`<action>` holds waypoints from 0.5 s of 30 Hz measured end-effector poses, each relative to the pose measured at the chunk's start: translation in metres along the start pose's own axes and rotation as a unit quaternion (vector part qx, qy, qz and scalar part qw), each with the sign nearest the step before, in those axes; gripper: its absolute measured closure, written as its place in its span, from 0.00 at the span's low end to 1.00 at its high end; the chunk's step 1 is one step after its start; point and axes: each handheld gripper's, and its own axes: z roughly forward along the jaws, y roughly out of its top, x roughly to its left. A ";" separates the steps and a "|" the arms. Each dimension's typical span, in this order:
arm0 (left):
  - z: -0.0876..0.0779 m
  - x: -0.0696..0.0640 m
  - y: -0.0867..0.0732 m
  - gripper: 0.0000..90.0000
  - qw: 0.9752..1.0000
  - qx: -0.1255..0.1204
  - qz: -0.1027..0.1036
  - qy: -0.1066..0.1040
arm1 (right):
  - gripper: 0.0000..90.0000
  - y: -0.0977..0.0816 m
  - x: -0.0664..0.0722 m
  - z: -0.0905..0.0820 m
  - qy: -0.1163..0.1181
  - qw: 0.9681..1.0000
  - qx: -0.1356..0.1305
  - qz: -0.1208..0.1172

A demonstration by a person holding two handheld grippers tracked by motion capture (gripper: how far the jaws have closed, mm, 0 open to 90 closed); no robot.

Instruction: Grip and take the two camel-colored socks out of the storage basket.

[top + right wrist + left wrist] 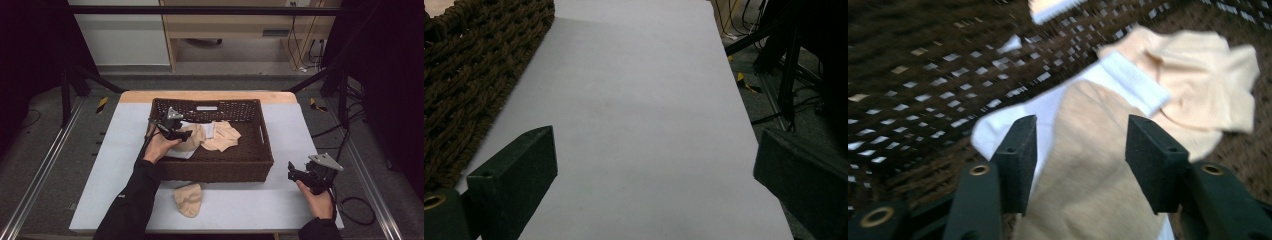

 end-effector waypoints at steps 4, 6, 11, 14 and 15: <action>0.001 -0.005 -0.001 0.75 0.999 0.042 0.002 -0.007 | 0.05 0.000 0.000 0.000 0.000 1.000 -0.001 0.001; 0.000 -0.007 -0.001 0.84 0.999 0.052 0.001 -0.011 | 0.05 0.000 0.000 -0.001 0.000 1.000 0.001 0.003; -0.006 -0.009 0.001 0.94 0.999 0.046 -0.012 -0.015 | 0.05 0.000 0.000 -0.001 -0.001 1.000 -0.001 0.001; -0.011 -0.009 0.001 0.95 1.000 0.021 -0.013 -0.017 | 0.05 0.000 -0.001 -0.001 -0.001 1.000 -0.001 0.003; -0.014 -0.009 0.002 0.95 1.000 0.008 -0.017 -0.019 | 0.05 0.000 -0.001 0.000 -0.002 1.000 -0.001 0.002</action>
